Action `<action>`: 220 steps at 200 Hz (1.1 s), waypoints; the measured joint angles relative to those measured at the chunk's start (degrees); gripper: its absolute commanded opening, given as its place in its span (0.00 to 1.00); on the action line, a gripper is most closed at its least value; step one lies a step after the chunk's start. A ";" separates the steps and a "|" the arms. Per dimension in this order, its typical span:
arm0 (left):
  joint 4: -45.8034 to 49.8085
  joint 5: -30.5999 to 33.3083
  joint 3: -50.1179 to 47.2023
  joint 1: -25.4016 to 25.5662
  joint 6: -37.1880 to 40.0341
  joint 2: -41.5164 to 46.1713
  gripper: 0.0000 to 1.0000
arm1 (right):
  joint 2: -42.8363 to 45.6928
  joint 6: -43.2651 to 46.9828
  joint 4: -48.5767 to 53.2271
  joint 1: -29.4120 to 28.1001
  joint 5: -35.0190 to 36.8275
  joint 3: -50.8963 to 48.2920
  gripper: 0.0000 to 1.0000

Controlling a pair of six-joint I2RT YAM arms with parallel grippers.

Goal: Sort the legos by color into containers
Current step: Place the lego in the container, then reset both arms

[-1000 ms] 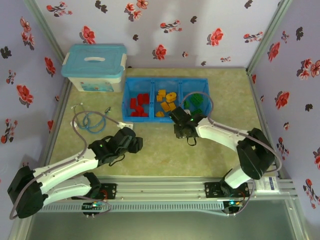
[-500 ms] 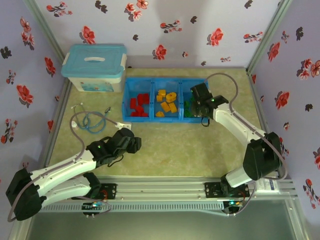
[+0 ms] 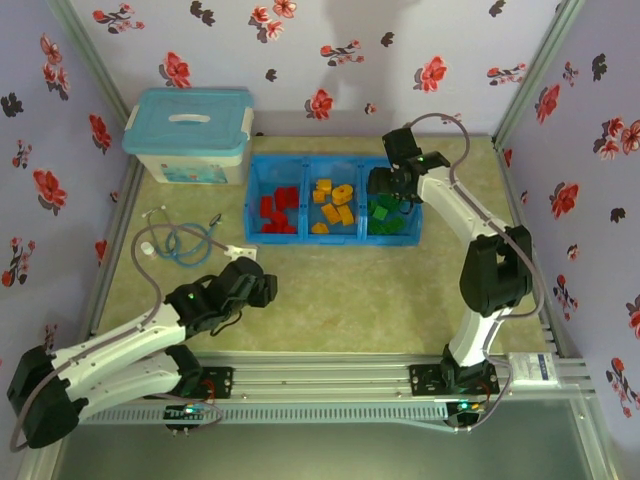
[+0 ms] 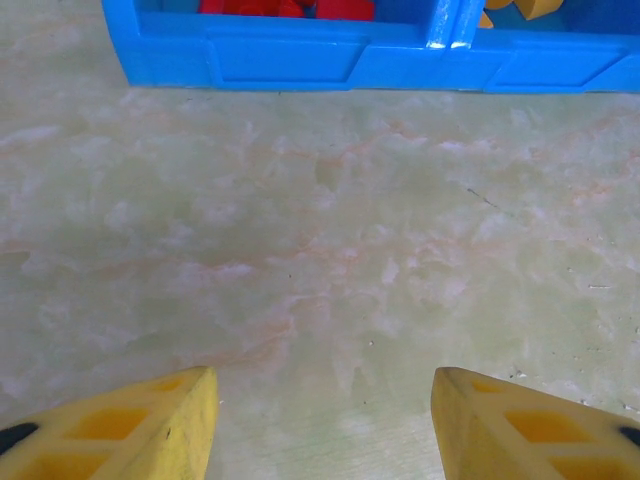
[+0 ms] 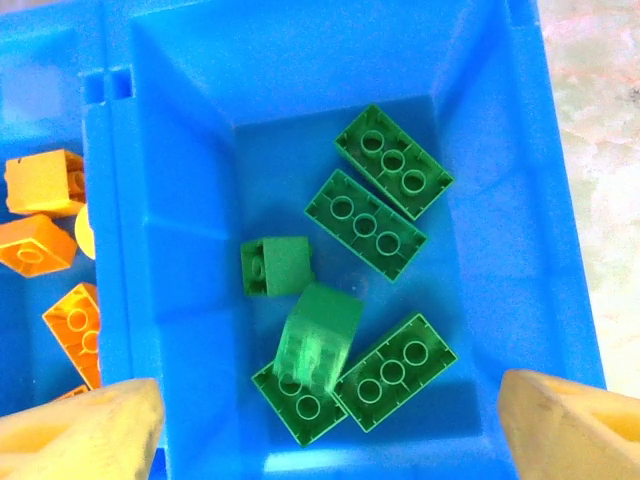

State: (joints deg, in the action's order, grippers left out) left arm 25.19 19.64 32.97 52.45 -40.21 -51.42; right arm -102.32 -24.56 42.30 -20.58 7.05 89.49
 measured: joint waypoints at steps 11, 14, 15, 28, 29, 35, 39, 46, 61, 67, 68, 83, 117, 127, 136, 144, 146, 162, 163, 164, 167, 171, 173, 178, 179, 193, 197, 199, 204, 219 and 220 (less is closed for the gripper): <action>0.26 0.22 0.00 -0.17 0.00 0.68 0.58 | 1.27 -0.04 -0.46 -0.07 0.00 -1.84 0.89; 0.28 0.31 0.00 -0.24 0.02 0.83 0.58 | 1.64 -0.04 -0.50 -0.09 0.00 -2.43 0.89; 0.28 0.33 -0.02 -0.26 0.02 0.90 0.58 | 1.86 -0.04 -0.46 -0.09 0.00 -2.69 0.89; 0.37 0.42 -0.04 -0.66 0.00 1.46 0.58 | 3.82 -0.07 -0.48 -0.09 0.02 -5.53 0.89; 0.37 0.44 -0.04 -0.68 0.02 1.49 0.58 | 3.96 -0.07 -0.48 -0.09 0.02 -5.68 0.89; 0.37 0.59 -0.04 -0.83 0.02 1.57 0.58 | 4.94 -0.07 -0.59 -0.09 0.02 -6.97 0.89; 0.37 0.74 -0.04 -1.01 0.02 1.60 0.58 | 5.75 -0.07 -0.68 -0.09 0.04 -7.98 0.89; 0.42 0.98 -0.04 -1.25 0.02 1.57 0.59 | 7.08 -0.07 -0.85 -0.09 0.07 -9.55 0.89; 0.74 1.75 -0.04 -1.75 0.11 1.64 0.62 | 10.34 -0.04 -1.51 -0.09 0.24 -12.74 0.90; 1.01 2.23 -0.04 -1.95 0.22 1.75 0.64 | 11.65 -0.04 -1.75 -0.09 0.37 -13.79 0.90; 1.03 2.29 -0.04 -1.97 0.24 1.79 0.64 | 11.80 -0.04 -1.79 -0.09 0.37 -13.92 0.90; 1.88 3.54 -0.04 -2.60 0.57 2.58 0.67 | 15.63 -0.04 -2.75 -0.09 0.72 -16.61 0.90; 3.82 7.65 0.24 -4.76 1.75 5.68 0.75 | 24.22 0.02 -5.92 -0.09 2.38 -21.97 0.90; 4.24 8.96 0.50 -5.64 2.12 6.47 0.77 | 26.80 0.04 -7.04 -0.09 3.08 -23.87 0.90; 4.76 10.12 0.87 -6.45 2.54 7.08 0.79 | 29.27 0.11 -8.26 -0.09 3.72 -25.94 0.90; 5.16 11.17 1.27 -7.15 2.99 7.54 0.80 | 31.69 0.17 -9.29 -0.09 4.33 -28.00 0.91; 5.29 11.50 1.38 -7.34 3.15 7.65 0.80 | 32.09 0.17 -9.55 -0.09 4.42 -28.37 0.91; 5.79 13.75 2.19 -8.48 4.22 8.35 0.83 | 36.61 0.50 -11.74 -0.09 5.46 -32.72 0.91; 5.79 13.84 2.23 -8.52 4.24 8.39 0.83 | 37.03 0.55 -11.87 -0.09 5.53 -33.09 0.91; 5.79 14.08 2.29 -8.61 4.39 8.46 0.83 | 37.24 0.59 -11.96 -0.09 5.60 -33.29 0.91; 5.84 14.53 2.40 -8.76 4.66 8.52 0.83 | 38.03 0.61 -12.28 -0.09 5.84 -34.05 0.91; 5.97 15.15 2.60 -8.98 4.85 8.66 0.83 | 39.06 0.70 -12.63 -0.09 6.10 -35.01 0.93; 6.03 15.54 2.69 -9.09 5.03 8.68 0.83 | 39.58 0.79 -12.83 -0.09 6.27 -35.45 0.95; 6.27 16.46 2.93 -9.27 5.25 8.74 0.84 | 40.74 0.90 -13.44 -0.09 6.58 -36.61 0.99; 6.32 16.59 2.95 -9.31 5.29 8.76 0.84 | 40.89 0.94 -13.53 -0.09 6.56 -36.76 0.99; 6.71 19.32 3.34 -9.73 6.34 8.87 0.85 | 44.22 2.10 -15.08 -0.09 7.45 -39.93 0.99; 6.75 20.00 3.39 -9.77 6.62 8.94 0.84 | 44.98 2.49 -15.45 -0.09 7.65 -40.68 0.99; 6.80 20.39 3.39 -9.81 6.88 8.96 0.84 | 45.53 2.58 -15.61 -0.09 7.85 -41.13 0.99; 6.86 21.18 3.41 -9.88 7.48 9.05 0.84 | 46.88 3.08 -16.26 -0.09 8.20 -42.36 0.99; 6.71 23.30 3.41 -9.99 9.66 9.33 0.84 | 50.88 4.31 -18.49 -0.09 9.03 -45.92 0.99; 6.67 23.52 3.41 -9.99 9.86 9.40 0.85 | 51.30 4.50 -18.73 -0.09 9.07 -46.29 0.99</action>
State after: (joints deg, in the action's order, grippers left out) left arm 31.86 43.16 36.38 42.46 -30.35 -42.02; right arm -51.03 -20.05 23.57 -20.67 16.12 43.20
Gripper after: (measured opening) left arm 0.844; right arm 0.992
